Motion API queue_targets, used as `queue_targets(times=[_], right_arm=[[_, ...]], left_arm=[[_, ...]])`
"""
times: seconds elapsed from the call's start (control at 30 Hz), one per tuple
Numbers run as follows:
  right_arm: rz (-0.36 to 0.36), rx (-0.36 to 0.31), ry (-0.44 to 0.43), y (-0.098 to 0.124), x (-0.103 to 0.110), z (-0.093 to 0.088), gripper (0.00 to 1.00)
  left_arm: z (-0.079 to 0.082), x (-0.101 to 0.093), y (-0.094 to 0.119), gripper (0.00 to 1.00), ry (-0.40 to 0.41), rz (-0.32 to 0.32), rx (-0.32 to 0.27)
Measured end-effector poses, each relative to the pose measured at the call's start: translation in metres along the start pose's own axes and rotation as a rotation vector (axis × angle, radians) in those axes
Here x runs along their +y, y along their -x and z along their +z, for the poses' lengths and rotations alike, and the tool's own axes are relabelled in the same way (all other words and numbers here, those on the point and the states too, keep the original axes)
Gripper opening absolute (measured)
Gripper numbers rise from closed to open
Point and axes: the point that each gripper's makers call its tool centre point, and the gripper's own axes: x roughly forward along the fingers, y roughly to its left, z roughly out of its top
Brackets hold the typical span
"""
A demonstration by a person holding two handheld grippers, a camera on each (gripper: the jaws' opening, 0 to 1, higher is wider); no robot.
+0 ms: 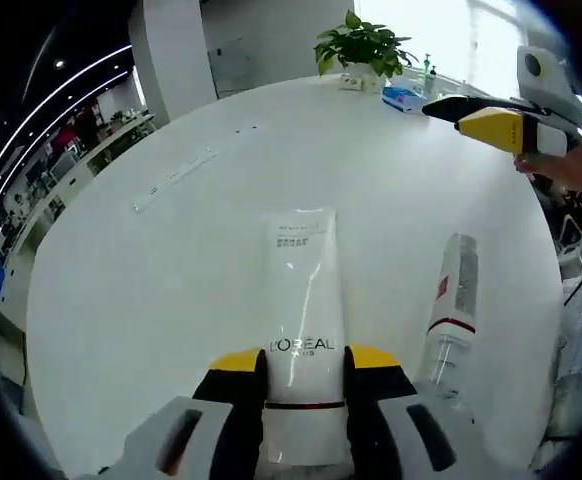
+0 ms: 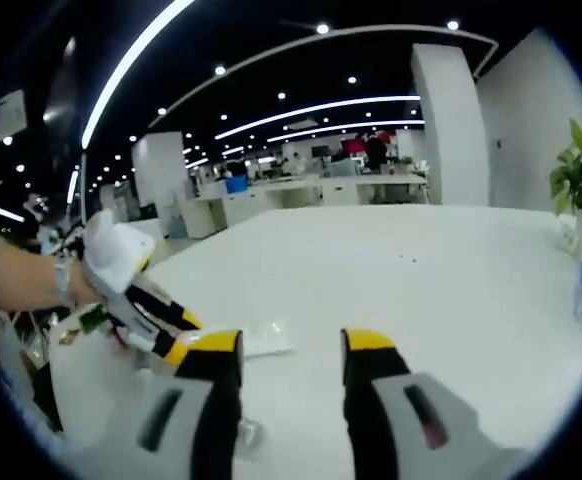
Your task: Arrange the skincare products in the storage area until every visible bottle or jar stands upright without overlapping.
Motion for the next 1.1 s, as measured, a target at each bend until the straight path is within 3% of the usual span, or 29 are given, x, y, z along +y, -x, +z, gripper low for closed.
queue_targets(times=[0.1,0.3,0.53,0.7,0.77,0.8,0.83,0.9,1.0,1.1], right_arm=[[-0.014,0.022,-0.045,-0.006,0.002,-0.008,0.37],[0.024,-0.018,0.041,-0.016,0.01,0.006,0.37],[-0.018,-0.07,0.007,-0.018,-0.014,0.017,0.37],[-0.027,-0.08,-0.009,-0.021,-0.021,0.018,0.38],[-0.031,-0.08,-0.014,-0.021,-0.022,0.016,0.38],[-0.037,-0.073,-0.022,-0.022,-0.024,0.014,0.38],[-0.039,-0.066,-0.027,-0.023,-0.025,0.013,0.38],[-0.034,-0.068,-0.033,-0.025,-0.025,0.013,0.38],[-0.004,-0.065,-0.037,-0.029,-0.02,0.012,0.38],[0.017,-0.03,-0.043,-0.04,-0.016,0.004,0.39]], left_arm=[[-0.001,-0.008,0.001,0.3,-0.027,-0.041,-0.006],[-0.001,-0.006,-0.001,0.3,-0.014,-0.054,0.005],[-0.001,-0.006,0.0,0.31,-0.007,-0.095,-0.018],[0.0,-0.008,0.001,0.32,-0.087,-0.1,-0.029],[0.0,-0.005,0.001,0.37,-0.046,-0.084,-0.028],[0.013,-0.006,0.001,0.38,0.036,-0.101,-0.116],[0.021,-0.008,0.003,0.38,0.083,-0.129,-0.165],[0.025,-0.006,0.01,0.38,0.171,-0.166,-0.184],[0.023,-0.002,0.016,0.38,0.126,-0.144,-0.186],[0.016,-0.006,0.021,0.38,0.125,-0.176,-0.169]])
